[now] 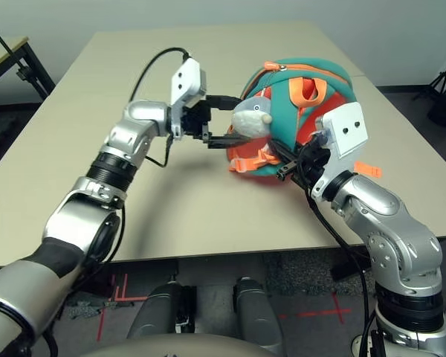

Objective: Put the pencil case into the backpack and zip it.

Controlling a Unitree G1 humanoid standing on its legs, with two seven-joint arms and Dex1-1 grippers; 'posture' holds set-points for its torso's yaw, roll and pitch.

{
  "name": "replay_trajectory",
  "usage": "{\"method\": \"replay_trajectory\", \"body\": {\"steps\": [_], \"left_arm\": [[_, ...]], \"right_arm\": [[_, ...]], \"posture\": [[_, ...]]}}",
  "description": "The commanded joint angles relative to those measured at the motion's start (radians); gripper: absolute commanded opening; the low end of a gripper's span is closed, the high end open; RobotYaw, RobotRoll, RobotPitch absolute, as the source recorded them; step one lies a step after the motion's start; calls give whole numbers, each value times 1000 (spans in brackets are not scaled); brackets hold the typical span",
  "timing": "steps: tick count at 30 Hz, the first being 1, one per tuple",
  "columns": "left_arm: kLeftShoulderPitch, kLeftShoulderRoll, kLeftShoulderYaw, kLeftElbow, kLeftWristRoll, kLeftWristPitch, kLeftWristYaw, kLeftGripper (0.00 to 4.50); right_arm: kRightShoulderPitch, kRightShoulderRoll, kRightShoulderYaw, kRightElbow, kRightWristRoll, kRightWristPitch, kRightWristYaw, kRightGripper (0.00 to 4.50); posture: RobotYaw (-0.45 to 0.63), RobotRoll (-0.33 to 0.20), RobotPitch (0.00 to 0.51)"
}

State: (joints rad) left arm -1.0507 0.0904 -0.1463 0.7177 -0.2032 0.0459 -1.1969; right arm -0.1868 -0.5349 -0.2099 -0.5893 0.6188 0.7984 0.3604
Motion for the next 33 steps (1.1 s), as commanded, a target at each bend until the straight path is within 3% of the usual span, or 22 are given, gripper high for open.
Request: {"method": "replay_trajectory", "body": {"steps": [1, 10, 16, 17, 18, 28, 31, 33], "left_arm": [[-12, 1, 25, -7, -31, 17, -14, 4500], [-61, 61, 116, -29, -109, 116, -17, 4500], [-8, 57, 77, -77, -82, 126, -25, 4500], [0, 54, 66, -86, -78, 129, -27, 4144], [5, 52, 57, -93, -77, 133, -30, 4500], [2, 23, 33, -50, -75, 135, -27, 4500], [-6, 16, 41, -29, -75, 135, -21, 3881], [-8, 18, 39, -21, -71, 132, -25, 3111]], "right_arm": [[5, 6, 21, -27, 12, -5, 11, 151], [-12, -4, 22, 1, 3, -13, 27, 151], [-23, 2, 34, 9, -3, -17, 31, 151], [-22, 4, 36, 9, -4, -17, 31, 151], [-21, 5, 37, 8, -5, -18, 30, 151], [-13, 10, 34, -4, -6, -13, 24, 151], [-10, 11, 31, -9, -5, -11, 21, 151], [-10, 11, 30, -12, -4, -9, 18, 151]], "posture": [[-159, 0, 56], [-137, 0, 49], [-132, 0, 51], [-132, 0, 51], [-133, 0, 51], [-151, 0, 55], [-156, 0, 58], [-160, 0, 60]]}}
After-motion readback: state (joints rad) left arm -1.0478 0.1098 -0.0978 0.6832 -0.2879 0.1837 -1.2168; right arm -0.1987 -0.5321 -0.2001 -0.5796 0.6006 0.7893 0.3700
